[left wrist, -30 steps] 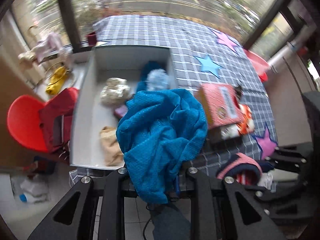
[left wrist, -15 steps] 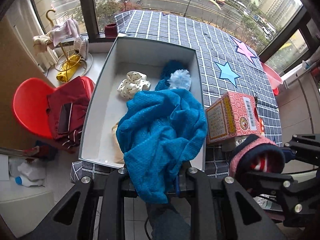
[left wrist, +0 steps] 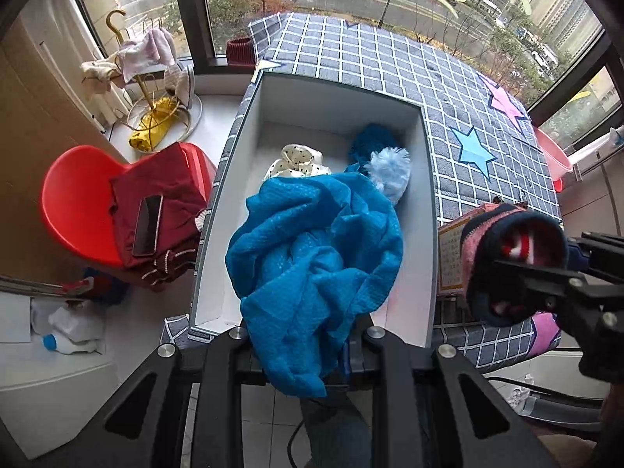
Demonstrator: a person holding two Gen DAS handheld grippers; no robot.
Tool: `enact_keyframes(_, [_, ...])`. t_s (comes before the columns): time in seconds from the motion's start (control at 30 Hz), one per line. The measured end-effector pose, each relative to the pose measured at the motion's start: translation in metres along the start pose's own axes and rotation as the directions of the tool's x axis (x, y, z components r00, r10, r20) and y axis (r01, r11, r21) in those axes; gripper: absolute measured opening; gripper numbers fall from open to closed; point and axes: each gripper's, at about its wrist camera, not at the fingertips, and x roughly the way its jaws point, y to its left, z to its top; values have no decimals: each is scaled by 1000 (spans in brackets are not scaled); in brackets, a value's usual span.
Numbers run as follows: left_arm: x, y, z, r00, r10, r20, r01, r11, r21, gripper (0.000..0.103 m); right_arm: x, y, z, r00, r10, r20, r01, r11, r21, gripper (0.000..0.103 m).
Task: Organize soft objects
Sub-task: 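Carry the blue cloth and pink sock with both grippers over the box, then open both grippers to drop the blue cloth and pink sock into the box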
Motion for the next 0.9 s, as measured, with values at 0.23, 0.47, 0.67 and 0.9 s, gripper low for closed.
enact_keyframes(0.23, [19,4,5,998,15,-63,-15,1000,-1,26,20,6,4,999,-1,-51,2,1000,10,40])
enact_keyframes(0.47, [35,8,4,992,30,-122,-32,999,-11,26,31,5,4,996,-1,-88,3,1000,23,40])
enact_keyframes(0.67, [42,9,3,990,31,-141,-33,999,-16,27,37,5,7,994,-9,-108,11,1000,21,40])
enact_keyframes(0.9, [47,9,4,987,26,-156,-29,999,-17,27,39,6,10,993,-17,-115,19,1000,13,40])
